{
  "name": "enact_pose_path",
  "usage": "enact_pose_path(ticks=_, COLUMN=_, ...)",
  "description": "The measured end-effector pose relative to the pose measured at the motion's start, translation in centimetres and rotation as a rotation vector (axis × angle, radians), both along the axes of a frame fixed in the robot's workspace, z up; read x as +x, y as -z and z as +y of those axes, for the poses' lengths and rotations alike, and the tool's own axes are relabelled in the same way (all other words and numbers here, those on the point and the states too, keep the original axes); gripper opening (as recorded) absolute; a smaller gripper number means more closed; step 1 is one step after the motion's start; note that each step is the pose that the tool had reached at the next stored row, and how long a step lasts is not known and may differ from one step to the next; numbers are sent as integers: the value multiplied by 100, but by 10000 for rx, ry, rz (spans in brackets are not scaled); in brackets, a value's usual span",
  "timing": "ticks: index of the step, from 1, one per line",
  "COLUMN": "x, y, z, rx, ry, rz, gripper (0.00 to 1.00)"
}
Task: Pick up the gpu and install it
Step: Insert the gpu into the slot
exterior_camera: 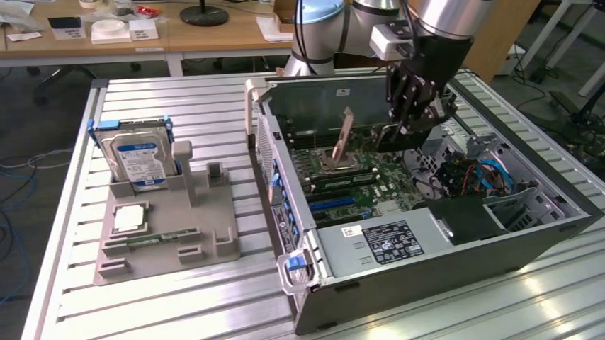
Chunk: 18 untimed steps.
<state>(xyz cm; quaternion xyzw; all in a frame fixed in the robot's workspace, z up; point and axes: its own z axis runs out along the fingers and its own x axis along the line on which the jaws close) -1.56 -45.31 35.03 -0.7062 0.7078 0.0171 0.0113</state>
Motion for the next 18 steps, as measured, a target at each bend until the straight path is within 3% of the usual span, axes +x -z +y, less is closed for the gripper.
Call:
enact_pose_path(ticks=8, x=-6, y=135, z=0, rx=0, ry=-12, rz=0, gripper=27)
enact_pose_path(ticks=18, x=-63, y=178, z=-1, rx=0, ry=-12, rz=-13, gripper=27)
